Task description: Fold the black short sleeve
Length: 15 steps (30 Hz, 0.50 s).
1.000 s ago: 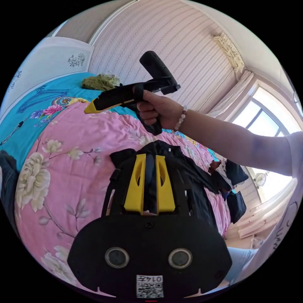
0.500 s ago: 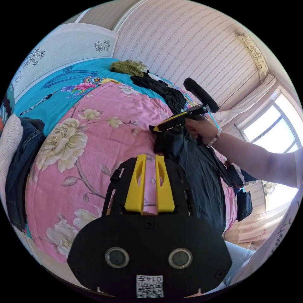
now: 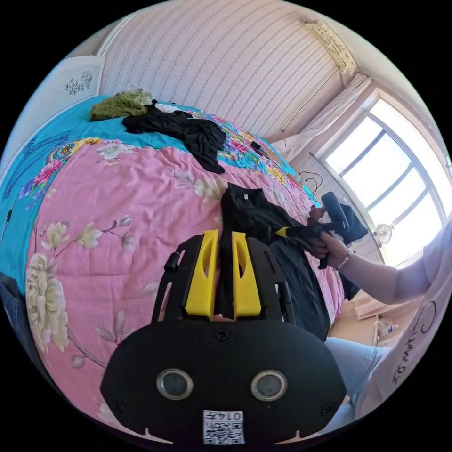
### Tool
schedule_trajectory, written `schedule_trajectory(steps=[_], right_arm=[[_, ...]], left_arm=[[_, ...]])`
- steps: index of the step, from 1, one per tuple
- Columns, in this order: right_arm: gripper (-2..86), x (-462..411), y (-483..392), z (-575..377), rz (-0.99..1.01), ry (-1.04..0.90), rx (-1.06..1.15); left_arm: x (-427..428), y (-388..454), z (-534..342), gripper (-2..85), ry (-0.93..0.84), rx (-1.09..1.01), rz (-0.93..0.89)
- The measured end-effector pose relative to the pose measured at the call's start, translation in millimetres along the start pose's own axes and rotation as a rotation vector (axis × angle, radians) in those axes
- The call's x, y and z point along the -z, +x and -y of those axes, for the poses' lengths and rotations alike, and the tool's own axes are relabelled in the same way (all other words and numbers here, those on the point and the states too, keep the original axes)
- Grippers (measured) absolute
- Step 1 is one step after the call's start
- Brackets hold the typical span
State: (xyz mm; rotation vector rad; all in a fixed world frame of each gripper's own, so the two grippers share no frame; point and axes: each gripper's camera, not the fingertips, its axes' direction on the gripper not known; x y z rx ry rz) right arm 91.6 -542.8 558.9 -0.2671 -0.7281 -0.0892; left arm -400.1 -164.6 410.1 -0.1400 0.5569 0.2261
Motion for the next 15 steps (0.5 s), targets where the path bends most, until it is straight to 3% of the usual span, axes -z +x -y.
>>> schedule_trajectory(steps=[8,12,15], right_arm=[[0.0,6.1,32.2,-41.1,0.081,0.104,-0.043],[0.1,13.1,30.8,-46.4,0.072,0.111,-0.009],[0.1,22.9,22.7,-45.0,0.023,0.104,0.050]], left_arm=[[-92.0,39.5,62.7,8.6,-0.227,-0.253,0.075],[-131.9,38.9,74.5,5.3,-0.411,-0.220,0.010],[-122.5,31.6,70.7,0.2,-0.388,-0.174,-0.020]])
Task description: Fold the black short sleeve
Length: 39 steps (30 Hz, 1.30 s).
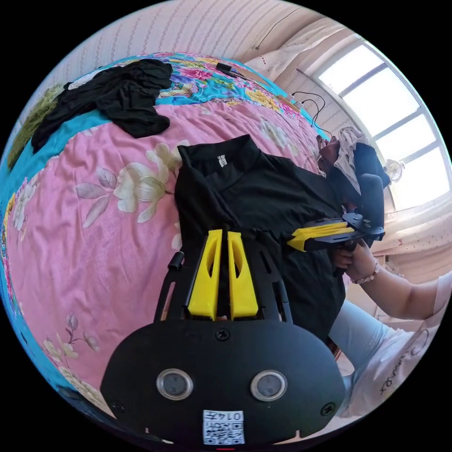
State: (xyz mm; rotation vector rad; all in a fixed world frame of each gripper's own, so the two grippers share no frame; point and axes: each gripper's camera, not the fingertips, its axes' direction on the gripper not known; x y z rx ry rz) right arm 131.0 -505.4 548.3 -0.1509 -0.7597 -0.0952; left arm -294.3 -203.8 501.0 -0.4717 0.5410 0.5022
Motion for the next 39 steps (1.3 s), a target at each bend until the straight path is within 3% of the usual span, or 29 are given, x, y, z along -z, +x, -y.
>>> schedule_trajectory(steps=[4,10,15,20,26,34,37,39], right_arm=[[0.0,6.6,-17.8,11.8,-0.023,-0.014,0.096],[0.0,-11.9,-88.2,59.1,0.011,-0.013,0.347],[-0.1,-82.2,-183.1,93.6,0.005,-0.152,0.614],[-0.1,-145.4,-251.2,91.0,-0.018,-0.225,0.724],[-0.1,-224.7,-297.7,60.9,-0.184,-0.375,0.880],[1.2,-278.4,-288.4,28.2,-0.257,-0.556,0.841],[5.0,-269.8,-283.7,19.1,-0.205,-0.557,0.842],[7.8,-230.8,-279.9,17.8,-0.108,-0.456,0.851]], left_arm=[[39.5,-8.0,-35.0,-0.8,0.136,0.062,0.023],[110.5,-30.3,-153.4,-1.0,0.441,0.304,0.010],[141.4,-25.2,-256.0,-1.0,0.689,0.522,0.053],[147.8,-17.3,-306.5,-1.0,0.825,0.640,0.127],[135.4,-41.2,-344.3,-1.0,0.817,0.789,0.132],[85.1,-70.1,-370.0,-0.8,0.609,1.038,0.181],[80.0,-69.2,-374.2,-0.2,0.615,1.034,0.154],[88.7,-60.5,-378.2,2.8,0.604,1.001,0.177]])
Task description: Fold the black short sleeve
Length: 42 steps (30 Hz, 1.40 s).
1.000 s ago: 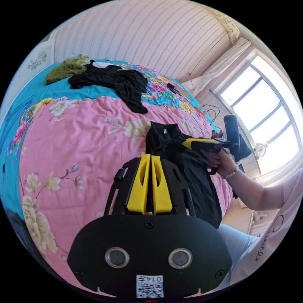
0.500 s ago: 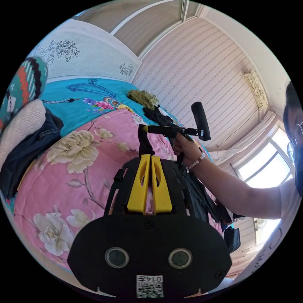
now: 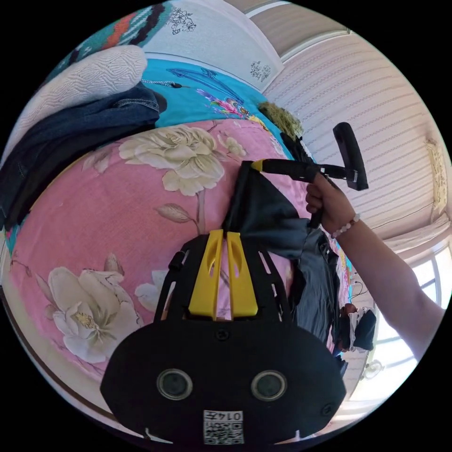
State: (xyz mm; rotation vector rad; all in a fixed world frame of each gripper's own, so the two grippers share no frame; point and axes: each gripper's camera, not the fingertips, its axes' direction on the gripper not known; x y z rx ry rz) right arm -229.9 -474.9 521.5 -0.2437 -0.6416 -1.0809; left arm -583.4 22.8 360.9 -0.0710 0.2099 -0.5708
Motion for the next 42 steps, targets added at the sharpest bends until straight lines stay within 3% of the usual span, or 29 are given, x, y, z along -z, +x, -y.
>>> schedule_trajectory(steps=[5,8,12,15,18,21,26,30,35,38,42], right_arm=[[9.3,93.5,-5.4,-106.5,0.008,0.293,-0.019],[9.4,124.4,-17.3,-211.2,-0.060,0.301,-0.103],[9.2,137.5,-45.8,-381.9,-0.069,0.217,-0.439],[9.3,134.8,-90.9,-498.3,-0.093,0.124,-0.714],[10.4,122.0,-144.3,-589.5,-0.154,-0.010,-0.923],[10.9,102.6,-189.9,-652.6,-0.068,-0.019,-1.058],[7.5,84.7,-231.0,-696.2,-0.154,0.098,-1.082],[1.4,91.5,-264.1,-730.1,-0.164,0.175,-1.029],[0.4,92.7,-271.3,-773.1,-0.111,0.201,-1.062],[0.7,110.4,-278.2,-796.8,-0.182,0.275,-1.084],[2.1,147.3,-289.2,-843.2,-0.302,0.448,-1.070]], left_arm=[[30.0,15.2,-26.9,6.0,-0.074,-0.165,-0.013],[35.0,41.1,-60.6,5.2,-0.205,-0.334,-0.052],[25.0,71.6,-111.3,7.1,-0.429,-0.481,-0.117],[20.9,79.3,-137.8,8.2,-0.508,-0.542,0.018],[16.6,89.3,-156.2,8.3,-0.544,-0.576,0.044],[6.3,106.5,-173.7,7.2,-0.557,-0.641,0.060],[9.4,136.3,-192.4,0.1,-0.547,-0.734,0.027],[13.5,155.1,-214.3,-0.8,-0.532,-0.805,0.094],[-1.1,169.2,-224.4,-0.4,-0.565,-0.679,0.088],[14.1,180.9,-223.6,2.1,-0.531,-0.579,0.029],[39.0,235.3,-224.6,2.9,-0.406,-0.736,0.189]])
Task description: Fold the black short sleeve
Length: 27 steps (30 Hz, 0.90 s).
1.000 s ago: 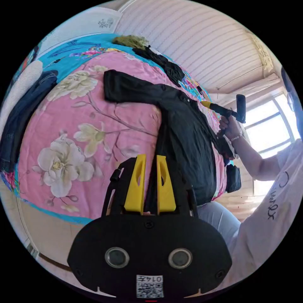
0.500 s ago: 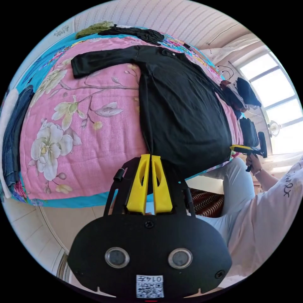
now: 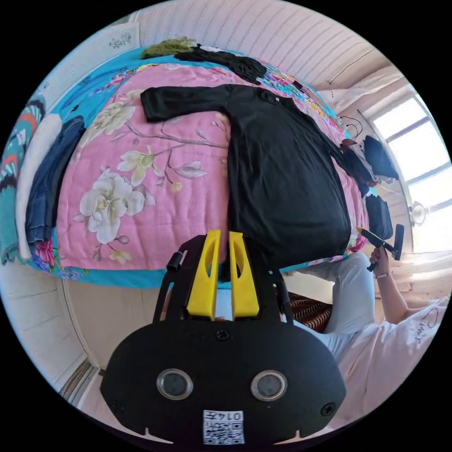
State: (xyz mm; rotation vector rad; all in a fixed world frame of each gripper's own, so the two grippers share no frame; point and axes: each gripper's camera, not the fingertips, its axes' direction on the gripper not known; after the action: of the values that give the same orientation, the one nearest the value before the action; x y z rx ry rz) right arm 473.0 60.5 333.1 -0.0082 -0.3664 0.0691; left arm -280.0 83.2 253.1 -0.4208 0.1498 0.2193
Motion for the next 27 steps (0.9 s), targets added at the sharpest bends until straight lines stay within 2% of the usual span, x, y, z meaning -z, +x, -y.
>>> schedule_trajectory(steps=[4,6,11,15,20,24,27], right_arm=[[4.5,27.2,43.3,3.1,-0.079,0.201,-0.096],[7.6,32.8,70.8,14.2,-0.073,0.296,-0.144],[11.8,35.6,112.3,46.0,-0.037,0.365,-0.156],[11.1,32.7,138.9,75.8,-0.081,0.329,-0.090],[10.3,18.3,168.1,87.8,-0.025,0.207,-0.042],[2.9,29.1,195.0,81.2,0.075,0.241,-0.062],[1.5,28.3,209.8,84.9,0.121,0.205,-0.067]], left_arm=[[20.3,71.7,56.8,0.9,0.100,-0.169,0.014],[21.8,139.0,101.4,0.4,0.185,-0.311,0.038],[-7.6,281.8,203.4,4.5,0.174,-0.554,-0.189],[-49.6,407.1,263.9,5.1,0.156,-0.761,-0.133],[-100.3,498.7,313.3,5.1,0.102,-0.824,-0.150],[-134.4,552.4,352.1,5.3,0.048,-0.817,-0.144],[-154.4,583.4,380.0,5.3,0.028,-0.779,-0.160]])
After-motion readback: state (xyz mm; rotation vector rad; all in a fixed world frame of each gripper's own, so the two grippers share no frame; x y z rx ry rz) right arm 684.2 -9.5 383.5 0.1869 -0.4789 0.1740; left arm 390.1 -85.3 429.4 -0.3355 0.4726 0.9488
